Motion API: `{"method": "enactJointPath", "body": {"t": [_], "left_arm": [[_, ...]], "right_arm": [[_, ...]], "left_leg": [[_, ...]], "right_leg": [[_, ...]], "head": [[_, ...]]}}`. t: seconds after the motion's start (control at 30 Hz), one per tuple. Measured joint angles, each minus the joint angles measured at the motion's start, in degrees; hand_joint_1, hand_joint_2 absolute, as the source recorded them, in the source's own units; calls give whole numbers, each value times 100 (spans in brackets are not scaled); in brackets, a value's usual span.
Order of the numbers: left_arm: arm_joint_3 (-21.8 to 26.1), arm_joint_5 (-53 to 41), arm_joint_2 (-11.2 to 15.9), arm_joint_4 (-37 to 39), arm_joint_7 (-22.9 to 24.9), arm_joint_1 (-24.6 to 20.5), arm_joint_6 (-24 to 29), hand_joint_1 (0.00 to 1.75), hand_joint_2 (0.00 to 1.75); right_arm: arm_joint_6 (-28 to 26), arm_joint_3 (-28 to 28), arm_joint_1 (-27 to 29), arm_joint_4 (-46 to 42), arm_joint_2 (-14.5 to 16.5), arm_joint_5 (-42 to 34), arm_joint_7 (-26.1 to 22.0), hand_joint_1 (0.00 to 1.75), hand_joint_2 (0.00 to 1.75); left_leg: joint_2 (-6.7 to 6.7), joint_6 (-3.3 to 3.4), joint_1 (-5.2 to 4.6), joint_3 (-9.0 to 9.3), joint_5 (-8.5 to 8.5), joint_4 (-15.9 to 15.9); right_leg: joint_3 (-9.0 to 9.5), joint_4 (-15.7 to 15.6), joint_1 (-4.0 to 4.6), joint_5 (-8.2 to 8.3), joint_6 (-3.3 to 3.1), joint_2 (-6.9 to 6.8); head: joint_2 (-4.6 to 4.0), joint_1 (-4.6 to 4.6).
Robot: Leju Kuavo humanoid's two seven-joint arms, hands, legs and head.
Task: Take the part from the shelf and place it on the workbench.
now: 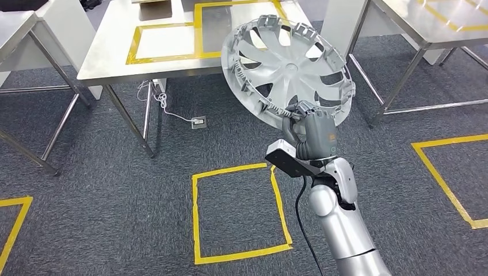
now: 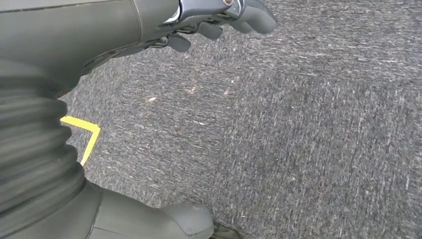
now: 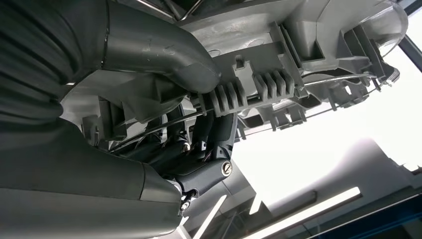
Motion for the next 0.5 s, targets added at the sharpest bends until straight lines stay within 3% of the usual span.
{"method": "enactJointPath", "body": {"t": [0.03,0.1,0.17,0.23,0.4,0.43,0.5], "left_arm": [[0,3,2,0,2,5,0,0,175],[0,9,5,0,5,12,0,0,175],[0,10,14,0,3,10,-3,0,175],[0,8,15,3,-2,3,-22,0,175],[-1,-92,-1,5,22,-6,-49,0,175],[-1,-122,-2,5,58,-12,-44,0,175],[-3,-168,-4,4,150,-14,-27,0,175]], "right_arm": [[1,0,6,0,5,1,-2,175,175],[2,-1,17,0,12,1,0,175,175],[-9,-2,22,0,18,0,-7,175,175],[-72,-2,0,-12,25,2,-55,175,175],[-234,-2,-158,-154,10,53,-108,175,175],[-331,-2,-194,-173,-2,81,-106,175,175],[-617,-2,-231,-190,-22,160,-117,175,175]], "left_leg": [[1,-11,2,-168,-37,258],[5,-15,4,-217,208,178],[21,4,5,107,680,-608],[30,55,-10,377,885,-1195],[12,249,-21,402,812,-1271],[12,282,-11,418,802,-1278],[11,326,-8,440,774,-1280]], "right_leg": [[28,1,2,-24,-2,2],[99,3,0,-78,14,9],[192,12,-8,-150,51,14],[219,39,7,-207,113,17],[143,162,7,-314,253,14],[43,363,0,-414,284,11],[-357,1098,-5,-706,326,8]], "head": [[0,0],[0,-1],[0,-1],[0,-3],[0,4],[0,9],[0,19]]}}
